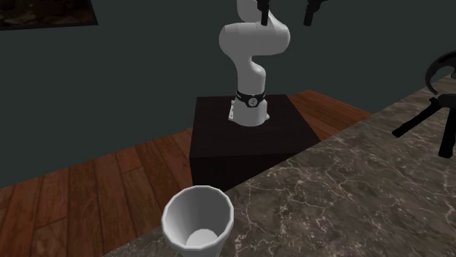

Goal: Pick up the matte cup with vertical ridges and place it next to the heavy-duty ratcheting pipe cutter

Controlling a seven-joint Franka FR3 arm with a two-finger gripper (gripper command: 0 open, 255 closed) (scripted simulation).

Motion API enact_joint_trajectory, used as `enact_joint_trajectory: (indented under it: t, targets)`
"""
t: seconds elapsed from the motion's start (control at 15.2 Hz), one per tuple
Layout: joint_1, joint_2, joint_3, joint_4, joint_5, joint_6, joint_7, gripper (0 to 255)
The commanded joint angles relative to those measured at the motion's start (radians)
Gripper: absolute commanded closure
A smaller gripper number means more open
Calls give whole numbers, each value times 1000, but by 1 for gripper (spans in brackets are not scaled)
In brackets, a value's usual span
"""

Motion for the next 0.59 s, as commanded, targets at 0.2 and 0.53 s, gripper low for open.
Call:
enact_joint_trajectory:
  t: [0.2, 0.53]
  targets:
    - [-11, 71, -16, -18, -24, 108, -21, 0]
    - [-31, 211, -42, -20, -58, 283, -53, 0]
